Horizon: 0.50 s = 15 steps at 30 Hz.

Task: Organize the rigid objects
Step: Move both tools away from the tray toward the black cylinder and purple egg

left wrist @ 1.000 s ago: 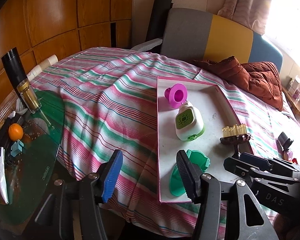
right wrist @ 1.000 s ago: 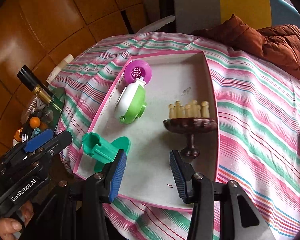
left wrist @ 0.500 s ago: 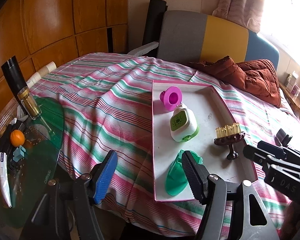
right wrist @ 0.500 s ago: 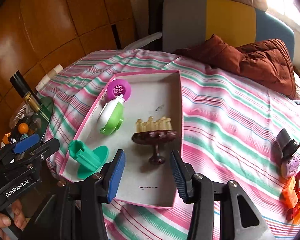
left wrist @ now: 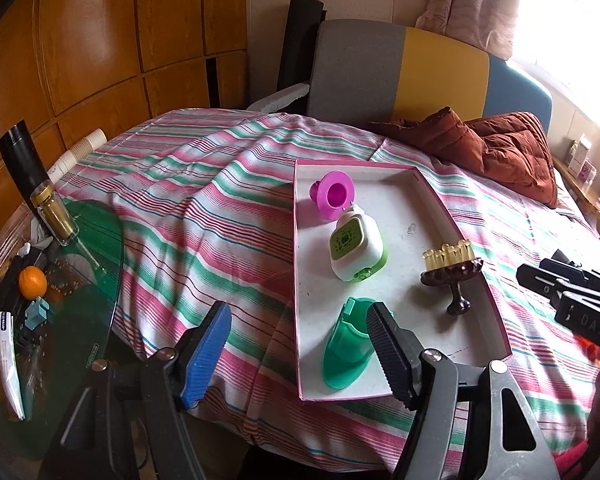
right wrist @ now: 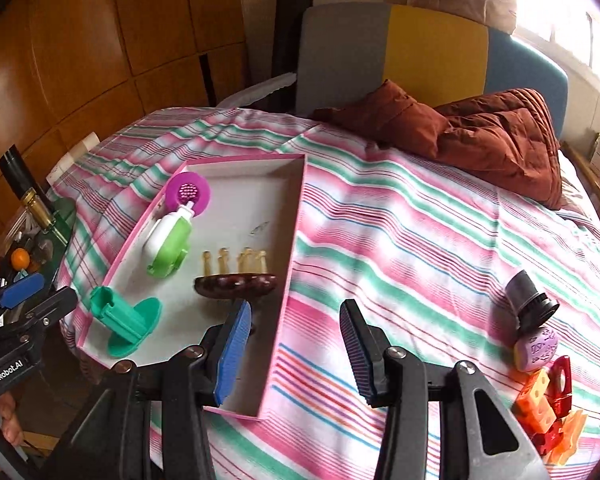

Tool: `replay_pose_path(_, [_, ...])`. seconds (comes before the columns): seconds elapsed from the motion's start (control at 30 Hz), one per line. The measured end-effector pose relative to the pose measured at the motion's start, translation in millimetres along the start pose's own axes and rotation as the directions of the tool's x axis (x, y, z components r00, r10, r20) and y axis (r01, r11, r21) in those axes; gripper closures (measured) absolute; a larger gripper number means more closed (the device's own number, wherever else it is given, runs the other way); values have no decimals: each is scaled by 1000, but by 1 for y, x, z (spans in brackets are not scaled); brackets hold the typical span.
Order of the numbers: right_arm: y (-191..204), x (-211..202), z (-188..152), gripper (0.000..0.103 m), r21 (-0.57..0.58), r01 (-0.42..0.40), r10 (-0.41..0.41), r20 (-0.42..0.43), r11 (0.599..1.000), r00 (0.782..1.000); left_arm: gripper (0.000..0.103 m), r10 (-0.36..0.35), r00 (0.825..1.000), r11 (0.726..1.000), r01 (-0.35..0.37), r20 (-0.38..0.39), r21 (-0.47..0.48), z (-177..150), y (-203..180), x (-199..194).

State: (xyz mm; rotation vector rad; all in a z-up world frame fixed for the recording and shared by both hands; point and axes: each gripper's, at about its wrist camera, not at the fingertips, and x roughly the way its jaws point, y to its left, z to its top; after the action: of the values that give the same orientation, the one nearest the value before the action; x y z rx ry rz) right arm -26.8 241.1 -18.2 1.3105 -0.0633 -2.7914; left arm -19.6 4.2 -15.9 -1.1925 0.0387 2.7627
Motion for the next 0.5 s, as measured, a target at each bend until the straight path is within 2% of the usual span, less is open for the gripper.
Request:
replay_pose_path(0.23, [-35,-4,5,56,14,76,-76,3,997,997,32,1,1000,1000,-1,2,7,0,-2,0])
replay_pose_path(0.5, [-93,-5,14,56,95,151,-152,4,984,988,32,3,1000,1000,-3,2,25,2,-12,-1])
